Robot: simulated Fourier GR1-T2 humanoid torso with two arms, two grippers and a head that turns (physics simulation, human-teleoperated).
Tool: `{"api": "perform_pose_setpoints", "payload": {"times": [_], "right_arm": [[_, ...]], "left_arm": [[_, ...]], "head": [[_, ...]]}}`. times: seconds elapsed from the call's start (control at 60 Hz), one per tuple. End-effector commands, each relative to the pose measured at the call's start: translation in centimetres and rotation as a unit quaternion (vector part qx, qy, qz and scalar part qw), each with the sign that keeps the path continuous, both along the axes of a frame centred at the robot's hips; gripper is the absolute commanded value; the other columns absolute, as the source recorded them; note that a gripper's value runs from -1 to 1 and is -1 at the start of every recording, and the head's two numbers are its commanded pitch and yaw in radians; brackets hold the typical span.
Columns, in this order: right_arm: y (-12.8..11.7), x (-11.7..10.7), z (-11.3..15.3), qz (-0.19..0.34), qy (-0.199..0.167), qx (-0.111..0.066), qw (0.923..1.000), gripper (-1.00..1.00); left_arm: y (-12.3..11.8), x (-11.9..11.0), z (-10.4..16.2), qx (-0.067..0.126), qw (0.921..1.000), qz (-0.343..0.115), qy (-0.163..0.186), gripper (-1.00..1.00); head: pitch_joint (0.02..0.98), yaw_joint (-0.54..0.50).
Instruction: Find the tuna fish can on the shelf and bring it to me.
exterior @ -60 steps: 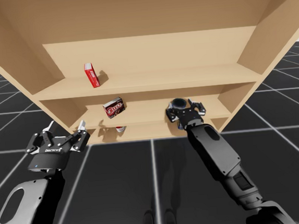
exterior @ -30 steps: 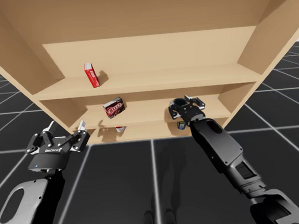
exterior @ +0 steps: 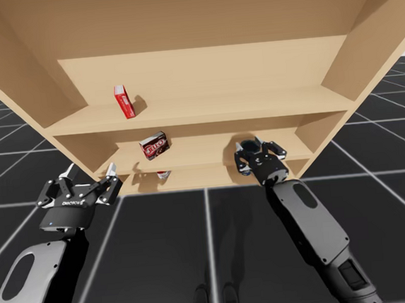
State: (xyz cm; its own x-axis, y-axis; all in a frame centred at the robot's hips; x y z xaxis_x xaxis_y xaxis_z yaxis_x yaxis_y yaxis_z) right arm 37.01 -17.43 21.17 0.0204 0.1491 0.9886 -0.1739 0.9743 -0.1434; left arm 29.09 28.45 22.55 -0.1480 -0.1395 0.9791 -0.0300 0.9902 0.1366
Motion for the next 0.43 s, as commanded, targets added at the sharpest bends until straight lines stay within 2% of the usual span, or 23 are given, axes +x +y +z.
{"api": "perform_pose_setpoints", "payload": {"times": [0.017,0.183,0.35,0.433], "right_arm": [[-2.0,-1.6,1.6,-0.067,-0.036,0.004,0.9971,1.00],[-2.8,-4.3,3.0,-0.070,-0.070,-0.003,0.9950,1.00],[-3.4,-7.3,3.4,-0.066,-0.084,-0.013,0.9942,1.00],[-3.8,-9.1,3.4,-0.065,-0.089,-0.009,0.9939,1.00]], "left_arm": [[0.0,0.0,0.0,0.000,1.0000,0.000,0.000,-1.00],[0.0,0.0,0.0,0.000,1.0000,-0.001,0.000,-1.00],[0.0,0.0,0.0,0.000,1.0000,-0.001,0.000,-1.00],[-0.1,0.1,0.0,0.000,1.0000,-0.001,0.000,-1.00]], "head": [[0.569,-0.22],[0.568,-0.22],[0.570,-0.22],[0.569,-0.22]]}}
